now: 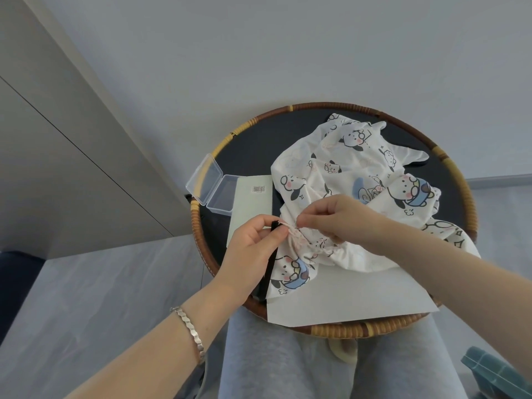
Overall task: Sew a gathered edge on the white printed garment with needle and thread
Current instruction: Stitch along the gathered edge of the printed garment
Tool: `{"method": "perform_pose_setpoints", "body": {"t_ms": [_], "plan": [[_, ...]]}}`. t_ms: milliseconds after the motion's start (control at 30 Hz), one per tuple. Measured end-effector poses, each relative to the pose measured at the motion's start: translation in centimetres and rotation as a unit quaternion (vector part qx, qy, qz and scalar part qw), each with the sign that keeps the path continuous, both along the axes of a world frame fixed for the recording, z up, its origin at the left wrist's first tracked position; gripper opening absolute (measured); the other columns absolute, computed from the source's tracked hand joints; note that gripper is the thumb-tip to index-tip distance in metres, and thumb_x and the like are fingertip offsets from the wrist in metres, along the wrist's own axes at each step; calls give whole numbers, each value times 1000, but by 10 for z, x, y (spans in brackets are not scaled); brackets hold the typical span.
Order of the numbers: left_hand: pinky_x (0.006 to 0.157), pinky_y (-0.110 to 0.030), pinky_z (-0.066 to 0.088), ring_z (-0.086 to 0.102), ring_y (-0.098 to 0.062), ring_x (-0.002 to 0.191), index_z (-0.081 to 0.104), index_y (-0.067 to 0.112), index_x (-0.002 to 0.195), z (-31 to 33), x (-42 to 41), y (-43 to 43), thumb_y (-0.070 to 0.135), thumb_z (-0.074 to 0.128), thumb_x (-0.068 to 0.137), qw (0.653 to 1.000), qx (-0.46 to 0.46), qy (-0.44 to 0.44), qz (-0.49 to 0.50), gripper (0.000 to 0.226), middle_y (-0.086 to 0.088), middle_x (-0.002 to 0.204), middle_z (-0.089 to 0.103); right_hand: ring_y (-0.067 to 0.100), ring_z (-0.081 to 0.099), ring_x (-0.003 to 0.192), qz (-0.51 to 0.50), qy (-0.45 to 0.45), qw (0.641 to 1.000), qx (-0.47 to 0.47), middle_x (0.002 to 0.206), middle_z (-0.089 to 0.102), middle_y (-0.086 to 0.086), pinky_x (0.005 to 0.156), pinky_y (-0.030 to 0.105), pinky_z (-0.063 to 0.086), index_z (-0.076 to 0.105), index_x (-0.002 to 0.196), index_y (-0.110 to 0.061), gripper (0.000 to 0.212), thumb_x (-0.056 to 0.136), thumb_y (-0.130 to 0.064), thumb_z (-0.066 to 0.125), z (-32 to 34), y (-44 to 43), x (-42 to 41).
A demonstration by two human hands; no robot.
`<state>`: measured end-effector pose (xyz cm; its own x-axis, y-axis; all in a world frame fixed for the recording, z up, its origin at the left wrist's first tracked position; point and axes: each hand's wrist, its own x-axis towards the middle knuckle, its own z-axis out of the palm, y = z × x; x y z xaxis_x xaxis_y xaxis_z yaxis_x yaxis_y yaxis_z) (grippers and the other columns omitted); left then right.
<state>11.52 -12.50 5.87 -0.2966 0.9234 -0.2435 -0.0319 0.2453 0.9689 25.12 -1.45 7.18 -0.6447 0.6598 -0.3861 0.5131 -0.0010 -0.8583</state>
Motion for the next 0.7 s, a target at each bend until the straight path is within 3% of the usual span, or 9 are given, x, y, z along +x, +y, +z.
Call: {"method": "perform_pose_setpoints", "body": {"t_ms": [67,133,233,333,433,567,700], "plan": [[84,-36,53,67,-16,83,64,19,88,1,-1,0,13,54,90,1000,-3,1,-3,12,0,79,71,4,27,38,-27,-37,998,46,51,38,-4,40,13,26,62,86,8,36,86,-28,63,-5,6,3],[85,-37,53,67,-16,84,64,19,87,1,-2,-1,13,54,90,1000,-4,4,-4,12,0,79,71,6,25,31,-45,-74,992,86,36,32,-12,35,11,21,60,89,13,39,88,-26,60,-10,10,7],[88,-40,52,67,-18,87,66,18,90,1,-4,-2,14,57,88,1000,-5,7,-5,9,-1,83,72,6,28,34,-55,-136,980,135,40,33,-9,39,16,25,69,83,-1,30,90,-28,58,-15,14,14],[91,-42,51,67,-19,91,68,17,92,0,-3,-2,15,57,88,1000,-10,5,-8,11,-1,88,72,11,35,42,-52,-171,970,163,47,38,-4,45,22,29,66,80,-9,25,91,-29,56,-18,14,15],[92,-48,50,66,-22,94,71,21,86,-2,-4,-1,13,55,89,1000,-11,-14,15,19,-3,90,72,8,38,44,-51,-124,977,167,52,40,-6,47,22,31,60,85,-16,19,91,-32,53,-14,9,14],[93,-49,49,65,-23,101,75,27,85,-3,-6,-2,12,50,93,999,-3,-35,23,30,-7,99,71,-1,40,40,-51,-9,986,158,58,42,-8,43,10,32,54,92,-17,14,96,-24,43,-1,-4,11],[90,-44,52,66,-20,99,76,30,82,-2,-5,-2,10,51,91,998,10,-49,35,33,-2,96,73,0,39,45,-1,9,987,161,67,47,-3,47,10,34,54,90,-19,13,96,-20,43,1,-13,10]]}}
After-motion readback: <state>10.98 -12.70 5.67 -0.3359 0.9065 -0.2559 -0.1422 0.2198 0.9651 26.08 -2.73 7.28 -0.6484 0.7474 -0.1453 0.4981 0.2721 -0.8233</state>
